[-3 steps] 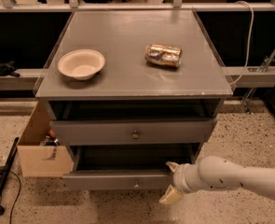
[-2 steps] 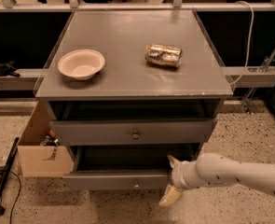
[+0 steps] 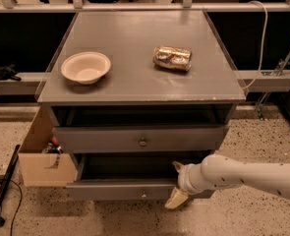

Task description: Open middle drawer

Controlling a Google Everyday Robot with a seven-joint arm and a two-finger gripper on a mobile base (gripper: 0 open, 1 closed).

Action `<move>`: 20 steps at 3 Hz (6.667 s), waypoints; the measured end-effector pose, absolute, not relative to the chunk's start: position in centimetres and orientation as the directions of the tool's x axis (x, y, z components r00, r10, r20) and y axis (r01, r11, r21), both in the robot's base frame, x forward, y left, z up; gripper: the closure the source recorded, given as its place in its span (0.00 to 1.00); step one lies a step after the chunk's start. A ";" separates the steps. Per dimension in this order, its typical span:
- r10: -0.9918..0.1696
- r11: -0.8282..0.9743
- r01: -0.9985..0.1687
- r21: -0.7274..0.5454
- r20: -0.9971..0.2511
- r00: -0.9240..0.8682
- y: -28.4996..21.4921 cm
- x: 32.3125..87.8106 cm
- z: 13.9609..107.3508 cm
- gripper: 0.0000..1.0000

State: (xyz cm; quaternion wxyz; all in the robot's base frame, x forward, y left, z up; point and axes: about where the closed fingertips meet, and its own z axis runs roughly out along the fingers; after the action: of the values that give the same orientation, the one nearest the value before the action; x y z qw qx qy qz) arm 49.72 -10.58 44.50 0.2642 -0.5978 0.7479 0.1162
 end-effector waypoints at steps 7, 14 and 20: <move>-0.829 0.260 -0.960 -0.103 -0.533 -0.167 -10.1 49.2 42.2 0.00; -0.887 0.219 -0.956 -0.195 -0.447 -0.112 -14.1 35.1 50.4 0.00; -0.874 0.260 -0.955 -0.140 -0.454 -0.171 -10.8 47.2 39.5 0.00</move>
Offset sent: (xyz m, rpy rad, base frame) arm 0.0000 0.0000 0.0000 0.0000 0.0000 0.0000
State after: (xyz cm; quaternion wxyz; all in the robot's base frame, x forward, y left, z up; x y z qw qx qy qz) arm 47.19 -10.80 39.51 0.2286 -0.6017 0.7601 0.0888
